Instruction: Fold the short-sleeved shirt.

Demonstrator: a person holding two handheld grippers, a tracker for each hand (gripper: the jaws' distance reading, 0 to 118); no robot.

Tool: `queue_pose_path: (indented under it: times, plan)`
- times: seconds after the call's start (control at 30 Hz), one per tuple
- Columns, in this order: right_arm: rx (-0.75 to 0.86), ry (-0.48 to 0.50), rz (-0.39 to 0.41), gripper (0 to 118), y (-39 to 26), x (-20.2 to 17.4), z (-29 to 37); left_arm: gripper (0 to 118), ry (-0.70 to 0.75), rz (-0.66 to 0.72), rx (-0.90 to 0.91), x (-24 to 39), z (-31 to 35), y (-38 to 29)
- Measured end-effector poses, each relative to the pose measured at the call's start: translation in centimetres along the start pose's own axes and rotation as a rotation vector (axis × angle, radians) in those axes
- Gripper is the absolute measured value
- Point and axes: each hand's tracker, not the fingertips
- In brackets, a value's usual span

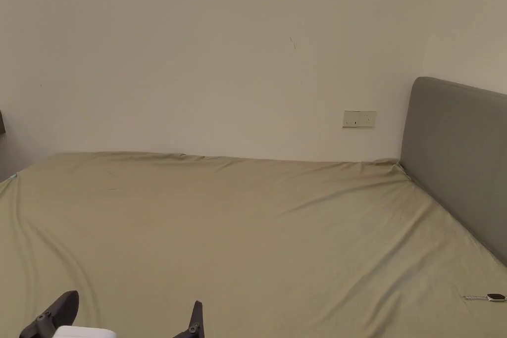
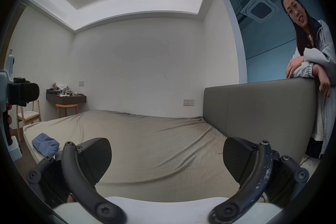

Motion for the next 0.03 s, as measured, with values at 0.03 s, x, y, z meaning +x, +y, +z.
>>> queue_pose_path:
  times: [0.03]
  plan:
    - [0.000,-0.001,0.002,118,0.01,-0.04,-0.01,118,-0.003,0.000,0.003,-0.04,0.02,0.02]
